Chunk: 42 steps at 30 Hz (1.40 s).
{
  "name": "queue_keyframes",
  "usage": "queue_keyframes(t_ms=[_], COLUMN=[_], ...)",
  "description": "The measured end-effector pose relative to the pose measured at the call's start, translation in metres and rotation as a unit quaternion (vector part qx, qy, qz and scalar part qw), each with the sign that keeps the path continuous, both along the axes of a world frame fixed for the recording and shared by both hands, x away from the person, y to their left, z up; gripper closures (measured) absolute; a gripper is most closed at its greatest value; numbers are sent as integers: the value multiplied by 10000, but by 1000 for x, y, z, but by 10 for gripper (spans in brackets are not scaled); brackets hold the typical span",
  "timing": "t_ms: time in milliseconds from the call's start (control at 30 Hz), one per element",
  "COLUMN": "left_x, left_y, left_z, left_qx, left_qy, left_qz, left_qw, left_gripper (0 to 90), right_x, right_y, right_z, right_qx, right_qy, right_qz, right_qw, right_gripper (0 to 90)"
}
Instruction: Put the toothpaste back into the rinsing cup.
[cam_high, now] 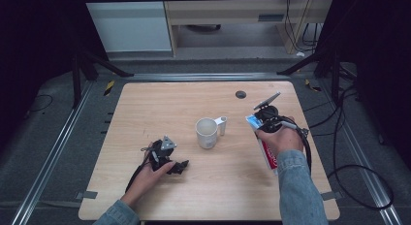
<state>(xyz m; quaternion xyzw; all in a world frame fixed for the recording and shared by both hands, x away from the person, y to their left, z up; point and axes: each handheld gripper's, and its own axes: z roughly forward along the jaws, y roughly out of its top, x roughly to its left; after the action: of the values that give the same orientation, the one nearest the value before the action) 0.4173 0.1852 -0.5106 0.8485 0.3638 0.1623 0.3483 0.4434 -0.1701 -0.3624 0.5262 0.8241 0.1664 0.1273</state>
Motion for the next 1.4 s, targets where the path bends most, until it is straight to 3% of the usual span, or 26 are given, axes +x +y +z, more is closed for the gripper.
queue_keyframes(t_ms=[533, 800, 967, 1400], left_x=[0, 0, 0, 0], left_y=[0, 0, 0, 0], left_z=[0, 0, 0, 0], left_qx=[2, -4, -5, -6], left_qy=[1, -6, -4, -5], left_qz=[-1, 0, 1, 2], left_qw=[10000, 10000, 10000, 10000], left_gripper=[0, 0, 0, 0], right_x=[0, -1, 1, 5], right_y=[-2, 3, 9, 20], right_z=[11, 15, 14, 10], right_qx=[365, 579, 749, 1036], right_qy=[-550, -1045, -1441, -2104], right_qz=[-41, -12, -15, -172], right_qw=[9978, 9928, 9867, 9720], right_gripper=[736, 737, 736, 737])
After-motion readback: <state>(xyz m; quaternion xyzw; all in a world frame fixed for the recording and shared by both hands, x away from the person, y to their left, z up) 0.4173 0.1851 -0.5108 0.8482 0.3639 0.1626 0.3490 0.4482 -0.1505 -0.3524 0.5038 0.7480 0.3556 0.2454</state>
